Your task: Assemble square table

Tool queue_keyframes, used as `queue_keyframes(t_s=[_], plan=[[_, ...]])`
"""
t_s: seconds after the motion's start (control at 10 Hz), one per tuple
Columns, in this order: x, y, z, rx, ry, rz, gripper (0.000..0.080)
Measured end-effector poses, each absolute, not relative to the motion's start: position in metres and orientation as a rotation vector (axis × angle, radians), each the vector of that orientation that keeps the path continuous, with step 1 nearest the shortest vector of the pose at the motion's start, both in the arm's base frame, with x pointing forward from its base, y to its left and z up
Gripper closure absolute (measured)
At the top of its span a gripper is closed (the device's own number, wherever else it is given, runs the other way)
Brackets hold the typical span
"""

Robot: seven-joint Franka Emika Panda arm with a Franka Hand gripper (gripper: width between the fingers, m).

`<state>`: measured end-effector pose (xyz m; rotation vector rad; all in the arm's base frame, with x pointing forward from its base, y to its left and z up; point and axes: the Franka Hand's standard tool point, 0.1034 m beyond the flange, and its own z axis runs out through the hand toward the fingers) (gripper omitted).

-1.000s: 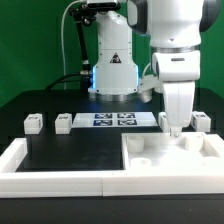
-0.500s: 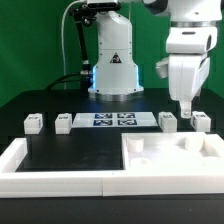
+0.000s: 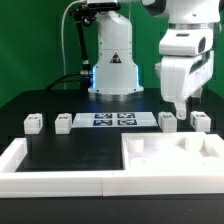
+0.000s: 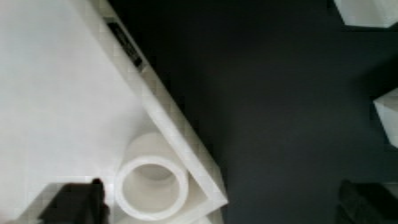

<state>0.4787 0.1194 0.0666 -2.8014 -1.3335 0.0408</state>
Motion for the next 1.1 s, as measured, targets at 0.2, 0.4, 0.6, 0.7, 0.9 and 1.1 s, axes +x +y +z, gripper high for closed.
queue_keyframes(t_s=[0.2,0.4,0.6,0.7,0.9,1.1], plan=[[0.47,0.126,0.064,-2.918,-1.061,0.037,0.0151],[0.463,0.134,0.061,-3.016,-0.715,0.055,0.0151],[0.461,0.139,0.06,-3.055,-0.443,0.069,0.0151],[0.461,0.141,0.06,-3.066,-0.297,0.075,0.0151],[0.459,0.145,0.06,-3.067,-0.05,0.089,0.0151],[0.446,0.163,0.056,-3.065,0.216,0.119,0.0151]])
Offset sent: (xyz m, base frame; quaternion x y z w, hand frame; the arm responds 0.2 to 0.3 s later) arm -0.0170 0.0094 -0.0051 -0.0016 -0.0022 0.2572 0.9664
